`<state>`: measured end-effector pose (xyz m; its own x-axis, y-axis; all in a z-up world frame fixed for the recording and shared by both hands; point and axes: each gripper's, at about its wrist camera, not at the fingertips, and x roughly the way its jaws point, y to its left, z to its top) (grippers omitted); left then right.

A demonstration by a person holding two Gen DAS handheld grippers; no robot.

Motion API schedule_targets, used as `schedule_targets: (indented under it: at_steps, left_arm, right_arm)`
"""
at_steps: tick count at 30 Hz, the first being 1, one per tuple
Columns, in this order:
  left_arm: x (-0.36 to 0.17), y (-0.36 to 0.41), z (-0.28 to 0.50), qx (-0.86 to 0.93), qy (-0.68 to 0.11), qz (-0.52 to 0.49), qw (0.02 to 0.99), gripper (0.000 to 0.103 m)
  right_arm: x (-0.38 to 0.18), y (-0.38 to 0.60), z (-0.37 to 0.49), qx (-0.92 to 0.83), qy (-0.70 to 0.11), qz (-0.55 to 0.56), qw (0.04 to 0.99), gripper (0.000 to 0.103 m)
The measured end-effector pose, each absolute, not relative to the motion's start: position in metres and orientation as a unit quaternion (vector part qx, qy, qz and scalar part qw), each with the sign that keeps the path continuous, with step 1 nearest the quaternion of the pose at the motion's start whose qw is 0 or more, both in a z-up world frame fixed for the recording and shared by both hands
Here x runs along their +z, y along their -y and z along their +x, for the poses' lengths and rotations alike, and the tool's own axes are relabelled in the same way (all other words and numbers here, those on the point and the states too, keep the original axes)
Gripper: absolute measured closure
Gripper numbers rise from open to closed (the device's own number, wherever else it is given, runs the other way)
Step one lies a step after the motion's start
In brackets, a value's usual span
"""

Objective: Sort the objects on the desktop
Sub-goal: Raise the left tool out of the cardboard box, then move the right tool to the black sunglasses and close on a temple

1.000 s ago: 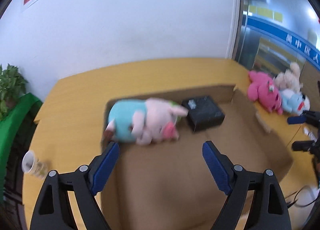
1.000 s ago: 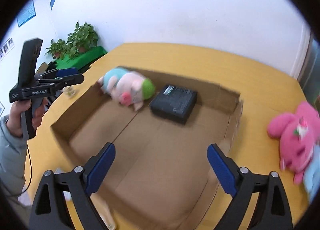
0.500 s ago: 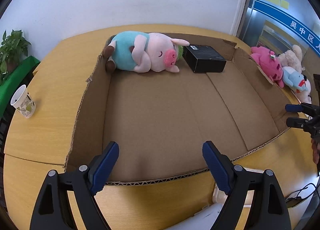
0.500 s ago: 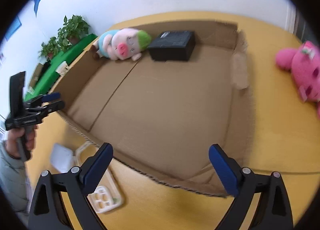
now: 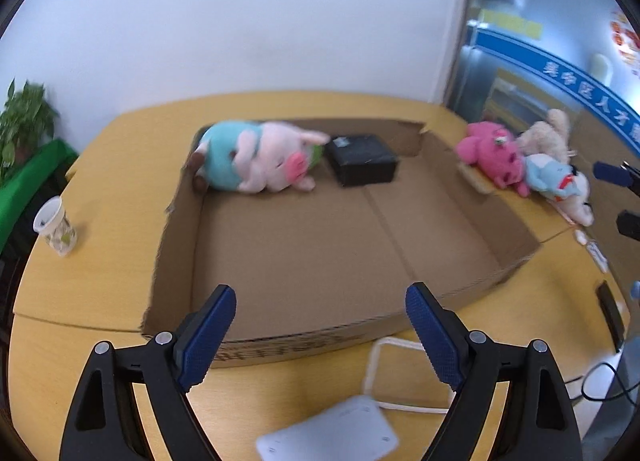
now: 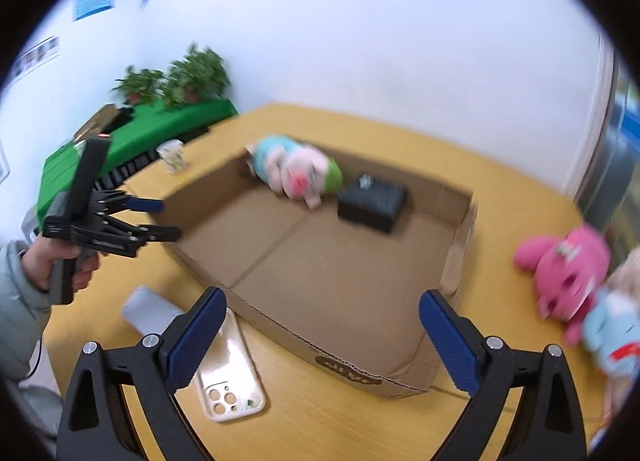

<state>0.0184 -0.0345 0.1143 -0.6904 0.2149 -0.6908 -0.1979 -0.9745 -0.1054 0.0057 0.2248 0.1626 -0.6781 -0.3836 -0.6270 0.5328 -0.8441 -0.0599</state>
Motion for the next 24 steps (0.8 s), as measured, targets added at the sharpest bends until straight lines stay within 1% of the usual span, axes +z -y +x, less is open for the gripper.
schedule_targets:
  at_steps: [5,9,12,15,17,20,24]
  left_arm:
    - [0.129,-0.014,0.054,0.915,-0.002,-0.359,0.186,0.015]
    - [0.114,-0.05,0.077,0.885,0.021,-0.386,0.26,0.015]
    - [0.095,-0.074,0.091,0.868,0.019,-0.41,0.278,0.015]
    - [0.074,-0.088,0.096,0.85,0.03,-0.438,0.29,0.015]
    - [0.063,-0.092,0.101,0.843,0.037,-0.452,0.288,0.015]
    - [0.051,-0.094,0.106,0.834,0.042,-0.469,0.288,0.015]
    - [0.042,-0.085,0.112,0.829,0.053,-0.477,0.286,0.015]
  right_arm:
    - [0.188,-0.251,0.052,-0.91,-0.143,0.304,0.241,0.005]
    - [0.174,-0.272,0.078,-0.889,-0.14,0.354,0.256,0.005]
    - [0.14,-0.275,0.099,-0.851,-0.144,0.414,0.288,0.005]
    - [0.086,-0.272,0.112,-0.815,-0.118,0.473,0.313,0.005]
    - [0.046,-0.264,0.118,-0.792,-0.119,0.51,0.314,0.005]
    - [0.006,-0.258,0.12,-0.778,-0.135,0.538,0.296,0.005]
    - [-0.016,-0.257,0.116,-0.767,-0.123,0.553,0.301,0.006]
